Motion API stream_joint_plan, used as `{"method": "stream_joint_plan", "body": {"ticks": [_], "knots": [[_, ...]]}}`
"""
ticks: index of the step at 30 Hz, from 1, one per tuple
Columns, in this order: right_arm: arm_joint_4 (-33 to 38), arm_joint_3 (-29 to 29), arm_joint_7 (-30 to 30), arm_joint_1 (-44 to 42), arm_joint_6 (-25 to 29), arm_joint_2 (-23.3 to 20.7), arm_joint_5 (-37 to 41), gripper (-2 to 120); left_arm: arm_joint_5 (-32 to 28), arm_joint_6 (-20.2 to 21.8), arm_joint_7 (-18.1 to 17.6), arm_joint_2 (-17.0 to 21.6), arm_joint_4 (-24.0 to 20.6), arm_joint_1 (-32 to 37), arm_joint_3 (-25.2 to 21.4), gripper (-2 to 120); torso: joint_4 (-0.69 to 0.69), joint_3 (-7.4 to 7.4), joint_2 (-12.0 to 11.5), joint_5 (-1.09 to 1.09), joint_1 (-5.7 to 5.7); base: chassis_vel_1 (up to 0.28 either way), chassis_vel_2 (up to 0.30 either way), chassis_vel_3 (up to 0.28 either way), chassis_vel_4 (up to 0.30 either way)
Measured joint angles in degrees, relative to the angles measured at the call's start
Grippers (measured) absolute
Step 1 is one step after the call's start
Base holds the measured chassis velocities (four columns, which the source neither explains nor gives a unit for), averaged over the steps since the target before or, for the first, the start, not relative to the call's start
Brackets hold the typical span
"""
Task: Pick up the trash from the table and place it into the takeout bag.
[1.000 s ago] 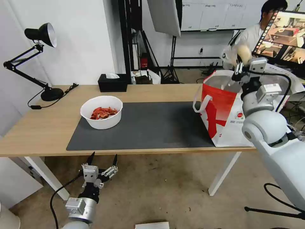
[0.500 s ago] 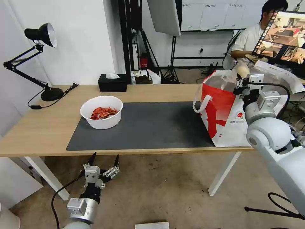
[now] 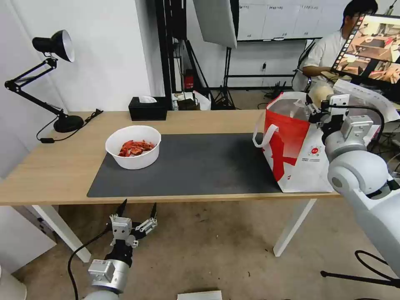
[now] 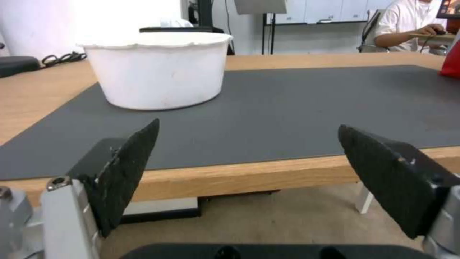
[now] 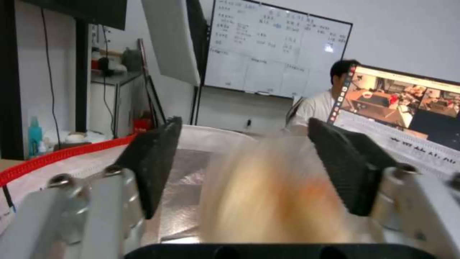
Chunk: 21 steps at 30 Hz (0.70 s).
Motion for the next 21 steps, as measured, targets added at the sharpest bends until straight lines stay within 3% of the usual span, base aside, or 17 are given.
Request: {"method": "stream_joint_plan", "body": {"ticks": [7, 21], "knots": [[0.27, -1.08, -0.3, 1.83, -1.06, -0.98, 1.03, 98, -0.06, 0.06, 0.01, 0.11, 0.04, -0.34, 0.06, 100, 0.0, 0.0, 0.0, 0.0, 0.0, 0.0, 0.0, 0.0, 0.0], [0.68, -1.41, -0.44, 1.62, -1.13, -0.79, 1.05, 100, -0.56, 0.18, 0.01, 0.57, -0.35, -0.72, -0.2, 100, 0.0, 0.0, 0.0, 0.0, 0.0, 0.0, 0.0, 0.0, 0.0]]}}
